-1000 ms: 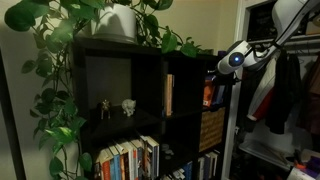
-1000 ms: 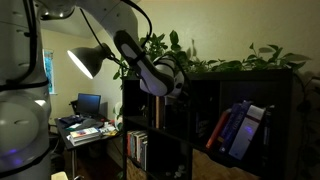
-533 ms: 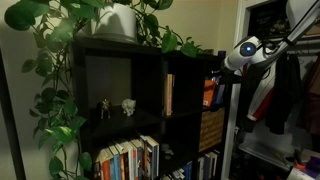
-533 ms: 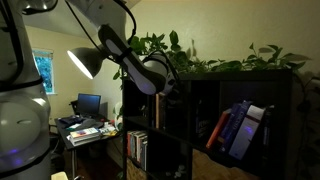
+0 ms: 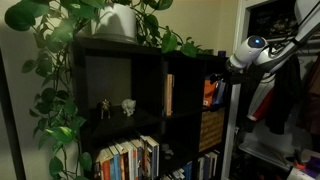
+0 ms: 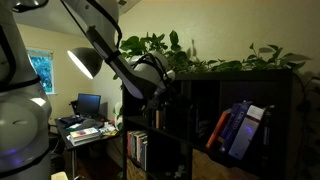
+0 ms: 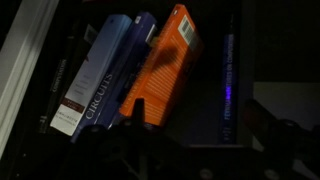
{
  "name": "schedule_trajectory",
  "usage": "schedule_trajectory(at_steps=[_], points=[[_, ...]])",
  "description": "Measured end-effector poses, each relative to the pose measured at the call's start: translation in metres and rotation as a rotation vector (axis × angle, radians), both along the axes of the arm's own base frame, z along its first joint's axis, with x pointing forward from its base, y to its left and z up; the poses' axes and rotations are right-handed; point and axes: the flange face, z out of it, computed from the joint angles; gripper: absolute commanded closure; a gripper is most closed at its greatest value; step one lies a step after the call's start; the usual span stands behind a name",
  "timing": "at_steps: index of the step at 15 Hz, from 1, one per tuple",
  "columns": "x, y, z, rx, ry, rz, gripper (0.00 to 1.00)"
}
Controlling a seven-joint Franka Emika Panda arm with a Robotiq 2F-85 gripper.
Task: Move the orange book from the top middle compartment to the top right compartment
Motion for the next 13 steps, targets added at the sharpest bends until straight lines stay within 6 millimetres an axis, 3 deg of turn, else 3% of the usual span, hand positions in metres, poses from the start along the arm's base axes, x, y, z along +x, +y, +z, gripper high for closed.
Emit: schedule_trajectory(at_steps=[4,9,13], points=[[-0.008,-0.001,-0.007,0.037,0.101,0.090,0.00],[-0.018,0.003,-0.033,0.050,0.242,0.153,0.00],[-0.021,0.009,-0.038,0.051,0.267,0.172,0.00]])
